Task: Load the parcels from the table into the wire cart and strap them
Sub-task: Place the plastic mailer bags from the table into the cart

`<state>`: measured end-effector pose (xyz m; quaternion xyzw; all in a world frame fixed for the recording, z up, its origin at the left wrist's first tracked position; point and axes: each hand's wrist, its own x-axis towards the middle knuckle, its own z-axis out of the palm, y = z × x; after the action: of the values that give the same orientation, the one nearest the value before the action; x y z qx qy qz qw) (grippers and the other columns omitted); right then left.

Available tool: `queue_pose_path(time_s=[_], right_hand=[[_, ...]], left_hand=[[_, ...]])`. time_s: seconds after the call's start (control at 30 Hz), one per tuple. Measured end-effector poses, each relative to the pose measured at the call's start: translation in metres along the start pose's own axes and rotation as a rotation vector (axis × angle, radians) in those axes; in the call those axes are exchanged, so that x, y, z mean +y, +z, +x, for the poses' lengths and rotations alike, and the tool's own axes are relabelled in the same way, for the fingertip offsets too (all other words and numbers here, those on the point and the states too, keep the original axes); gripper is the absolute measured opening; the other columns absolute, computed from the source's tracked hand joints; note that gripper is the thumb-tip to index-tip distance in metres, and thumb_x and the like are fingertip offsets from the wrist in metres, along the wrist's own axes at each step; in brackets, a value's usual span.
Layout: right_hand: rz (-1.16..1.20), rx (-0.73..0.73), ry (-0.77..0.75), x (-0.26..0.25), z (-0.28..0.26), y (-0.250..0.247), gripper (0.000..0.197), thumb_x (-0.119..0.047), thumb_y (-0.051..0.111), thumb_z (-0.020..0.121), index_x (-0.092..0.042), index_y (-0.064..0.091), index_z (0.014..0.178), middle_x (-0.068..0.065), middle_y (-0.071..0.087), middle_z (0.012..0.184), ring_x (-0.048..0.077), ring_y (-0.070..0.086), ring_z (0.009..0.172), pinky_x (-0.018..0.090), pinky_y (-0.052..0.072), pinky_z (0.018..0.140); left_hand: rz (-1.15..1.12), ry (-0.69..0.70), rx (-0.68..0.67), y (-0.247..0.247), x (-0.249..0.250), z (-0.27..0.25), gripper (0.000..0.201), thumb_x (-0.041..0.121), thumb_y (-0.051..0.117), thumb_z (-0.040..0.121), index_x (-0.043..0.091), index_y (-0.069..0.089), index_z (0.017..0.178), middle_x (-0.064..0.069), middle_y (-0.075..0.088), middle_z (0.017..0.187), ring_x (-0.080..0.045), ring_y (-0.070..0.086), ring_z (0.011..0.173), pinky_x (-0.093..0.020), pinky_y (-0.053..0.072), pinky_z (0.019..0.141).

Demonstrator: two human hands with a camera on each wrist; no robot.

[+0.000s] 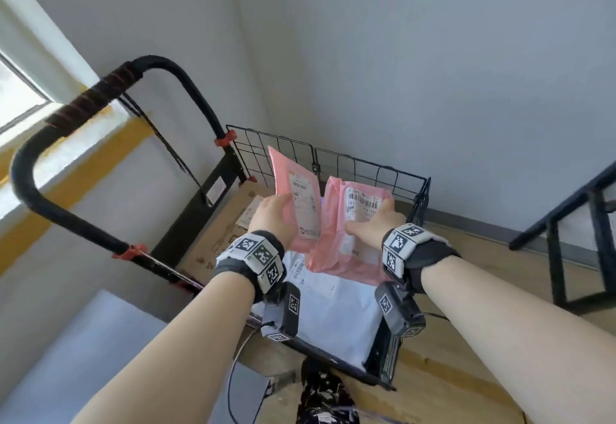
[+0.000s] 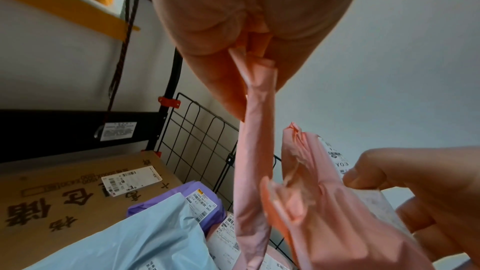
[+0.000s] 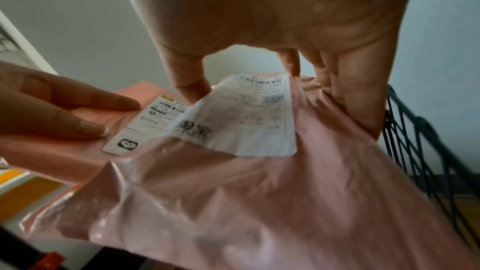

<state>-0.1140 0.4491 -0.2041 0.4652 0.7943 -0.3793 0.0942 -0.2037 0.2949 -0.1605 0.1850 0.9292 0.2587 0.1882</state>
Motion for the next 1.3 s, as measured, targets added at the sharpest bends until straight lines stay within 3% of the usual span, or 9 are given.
queue_pose_path(time_s=[0.13, 0.4, 0.47, 0.63, 0.8, 0.93, 1.07, 1.17, 1.3], right_hand=[[-0.029, -0.061, 0.166, -0.017, 0.033, 0.02, 0.108, -0.044, 0.064, 0.08, -0.013, -0.011, 0.151, 0.019, 0.025, 0.151, 0.035, 0.044, 0.128, 0.036, 0.041, 0.102], [-0.043, -0.105, 0.456, 0.005, 0.126, 0.065, 0.108, -0.039, 0.069, 0.078, -0.02, -0.008, 0.151, 0.015, 0.01, 0.156, 0.037, 0.041, 0.131, 0.044, 0.042, 0.104], [-0.086, -0.123, 0.479, 0.012, 0.146, 0.068, 0.11, -0.043, 0.07, 0.075, -0.021, -0.007, 0.151, 0.015, 0.013, 0.155, 0.036, 0.042, 0.129, 0.045, 0.045, 0.102], [-0.165, -0.114, 0.476, 0.027, 0.19, 0.075, 0.109, -0.048, 0.065, 0.079, -0.015, -0.01, 0.151, 0.005, -0.012, 0.158, 0.031, 0.017, 0.144, 0.043, 0.031, 0.113], [-0.083, -0.047, 0.462, 0.046, 0.221, 0.082, 0.092, -0.034, 0.069, 0.079, -0.007, 0.013, 0.147, 0.026, 0.023, 0.147, 0.041, 0.033, 0.132, 0.048, 0.034, 0.107], [-0.135, -0.056, 0.463, 0.056, 0.23, 0.089, 0.083, -0.034, 0.064, 0.082, -0.008, 0.019, 0.146, 0.022, 0.022, 0.147, 0.039, 0.034, 0.131, 0.046, 0.034, 0.105], [-0.165, -0.109, 0.517, 0.056, 0.234, 0.091, 0.071, -0.039, 0.057, 0.088, -0.013, 0.023, 0.144, 0.019, 0.012, 0.15, 0.031, 0.053, 0.112, 0.035, 0.049, 0.081], [-0.188, -0.049, 0.483, 0.055, 0.229, 0.094, 0.054, -0.029, 0.052, 0.09, -0.013, 0.033, 0.139, 0.016, 0.007, 0.154, 0.035, 0.034, 0.131, 0.045, 0.043, 0.1], [-0.258, -0.093, 0.33, 0.056, 0.221, 0.098, 0.058, -0.023, 0.057, 0.09, -0.015, 0.029, 0.14, 0.016, 0.021, 0.148, 0.035, 0.026, 0.134, 0.044, 0.036, 0.105]], left_hand=[[-0.016, -0.026, -0.109, 0.002, -0.021, 0.063, 0.064, -0.006, 0.052, 0.084, 0.019, 0.039, 0.142, -0.006, 0.044, 0.141, -0.025, 0.046, 0.127, -0.043, 0.049, 0.099], [-0.055, -0.041, -0.254, 0.033, -0.035, 0.149, 0.065, -0.008, 0.049, 0.086, 0.022, 0.038, 0.143, -0.004, 0.047, 0.139, -0.024, 0.051, 0.122, -0.041, 0.052, 0.095], [-0.069, -0.044, -0.279, 0.046, -0.038, 0.164, 0.065, -0.009, 0.049, 0.086, 0.023, 0.039, 0.142, -0.003, 0.049, 0.138, -0.023, 0.052, 0.12, -0.041, 0.053, 0.093], [-0.077, -0.082, -0.275, 0.073, -0.045, 0.185, 0.063, -0.01, 0.048, 0.086, 0.023, 0.044, 0.139, -0.003, 0.051, 0.137, -0.024, 0.055, 0.117, -0.04, 0.054, 0.091], [-0.105, -0.138, -0.273, 0.1, -0.042, 0.193, 0.061, -0.013, 0.041, 0.086, 0.024, 0.051, 0.134, 0.001, 0.055, 0.132, -0.02, 0.057, 0.11, -0.033, 0.052, 0.093], [-0.126, -0.18, -0.309, 0.122, -0.039, 0.195, 0.064, -0.017, 0.036, 0.081, 0.021, 0.055, 0.13, 0.0, 0.057, 0.128, -0.019, 0.056, 0.112, -0.028, 0.051, 0.092], [-0.116, -0.217, -0.312, 0.138, -0.039, 0.205, 0.062, -0.015, 0.038, 0.081, 0.022, 0.056, 0.126, 0.001, 0.059, 0.124, -0.02, 0.058, 0.111, -0.036, 0.051, 0.095], [-0.065, -0.218, -0.324, 0.153, -0.04, 0.218, 0.055, -0.01, 0.039, 0.085, 0.022, 0.056, 0.125, 0.003, 0.059, 0.118, -0.019, 0.058, 0.104, -0.034, 0.05, 0.094], [0.155, -0.085, -0.394, 0.175, -0.05, 0.242, 0.043, -0.001, 0.046, 0.089, 0.016, 0.053, 0.127, -0.006, 0.059, 0.125, -0.026, 0.059, 0.109, -0.033, 0.048, 0.09]])
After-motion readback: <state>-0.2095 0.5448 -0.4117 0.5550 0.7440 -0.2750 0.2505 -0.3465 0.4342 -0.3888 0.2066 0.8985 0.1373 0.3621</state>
